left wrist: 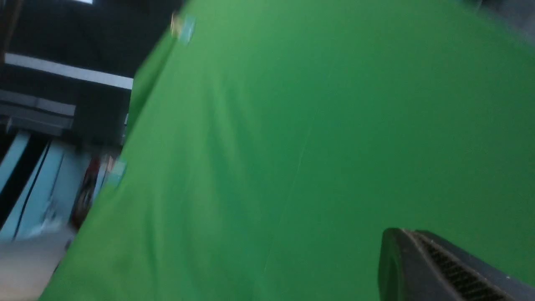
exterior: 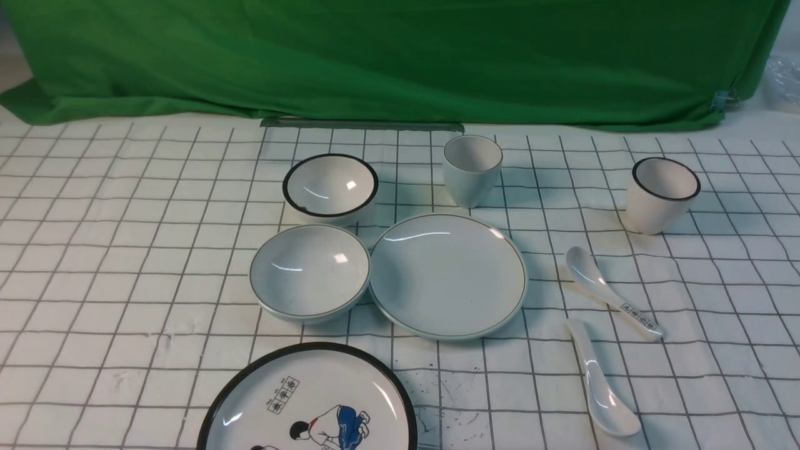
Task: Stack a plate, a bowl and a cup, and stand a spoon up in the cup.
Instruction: Use the left arm to grab a blue rice bowl, then use the left arm to put the blue rice bowl into the blue large plate in the middle, then use the right arm to grab a blue teacup, then use the right arm to put the blue teacup into the blue rice bowl in the middle
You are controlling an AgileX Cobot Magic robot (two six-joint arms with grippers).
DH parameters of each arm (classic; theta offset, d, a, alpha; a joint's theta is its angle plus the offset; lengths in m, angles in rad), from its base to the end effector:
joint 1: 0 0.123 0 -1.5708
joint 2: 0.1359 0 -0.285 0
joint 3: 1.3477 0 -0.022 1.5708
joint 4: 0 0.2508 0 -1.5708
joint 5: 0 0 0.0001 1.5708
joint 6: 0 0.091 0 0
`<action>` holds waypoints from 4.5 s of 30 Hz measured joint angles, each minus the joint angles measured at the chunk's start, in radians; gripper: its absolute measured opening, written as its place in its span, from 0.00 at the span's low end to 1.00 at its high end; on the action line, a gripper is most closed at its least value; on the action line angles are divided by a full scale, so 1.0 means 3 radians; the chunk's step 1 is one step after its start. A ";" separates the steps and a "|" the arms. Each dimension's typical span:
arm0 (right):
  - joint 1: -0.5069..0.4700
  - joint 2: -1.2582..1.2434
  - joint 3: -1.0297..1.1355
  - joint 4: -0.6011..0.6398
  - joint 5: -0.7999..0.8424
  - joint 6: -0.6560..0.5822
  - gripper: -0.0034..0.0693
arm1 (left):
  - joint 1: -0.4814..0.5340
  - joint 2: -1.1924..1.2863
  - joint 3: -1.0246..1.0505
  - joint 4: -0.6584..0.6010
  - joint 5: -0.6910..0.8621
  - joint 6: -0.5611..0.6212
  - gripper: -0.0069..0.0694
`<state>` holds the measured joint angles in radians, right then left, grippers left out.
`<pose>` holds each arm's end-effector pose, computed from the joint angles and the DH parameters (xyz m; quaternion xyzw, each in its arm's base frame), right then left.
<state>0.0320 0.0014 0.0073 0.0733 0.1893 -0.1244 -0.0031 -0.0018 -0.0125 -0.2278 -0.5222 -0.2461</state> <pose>0.0563 0.0031 0.1935 -0.0360 0.7441 -0.0017 0.6671 0.0389 0.0101 0.2603 -0.1496 0.4382 -0.1712 0.8697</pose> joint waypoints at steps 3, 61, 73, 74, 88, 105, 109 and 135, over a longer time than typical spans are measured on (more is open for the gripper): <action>0.0004 0.0000 0.0000 0.0246 -0.0445 0.0506 0.37 | 0.0000 0.0061 -0.0411 -0.0003 0.0171 -0.0158 0.10; 0.0470 0.2581 -0.2602 0.0591 0.1831 0.0260 0.10 | -0.0674 0.6282 -0.4321 0.0169 0.4509 0.0579 0.16; 0.0470 0.2847 -0.2798 0.0587 0.1813 0.0156 0.12 | -0.1336 0.6345 -0.4949 -0.0507 0.4289 0.0820 0.16; 0.0470 0.2960 -0.2887 0.0578 0.1851 0.0138 0.12 | -0.1365 0.6525 -0.5078 -0.0518 0.4289 0.0820 0.16; 0.0470 0.4737 -0.4438 0.0361 0.1933 0.0091 0.30 | -0.1383 0.7128 -0.5358 -0.0678 0.4396 0.0874 0.18; 0.0754 0.7502 -0.7060 0.0710 0.1924 -0.0055 0.72 | -0.1383 0.6601 -0.5383 -0.0120 0.4938 0.0689 0.55; 0.0774 0.7930 -0.7405 0.0725 0.1930 0.0003 0.71 | -0.1383 0.6242 -0.5384 0.0199 0.5232 0.0650 0.31; 0.1056 0.7010 -0.7105 0.0588 0.3237 -0.0295 0.18 | -0.1383 0.4277 -0.4960 0.1030 0.5797 0.0546 0.09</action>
<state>0.3488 2.1044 -2.1242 0.2496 1.1603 -0.2129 -0.4179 1.2812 -1.5005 0.0811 1.2169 -0.0824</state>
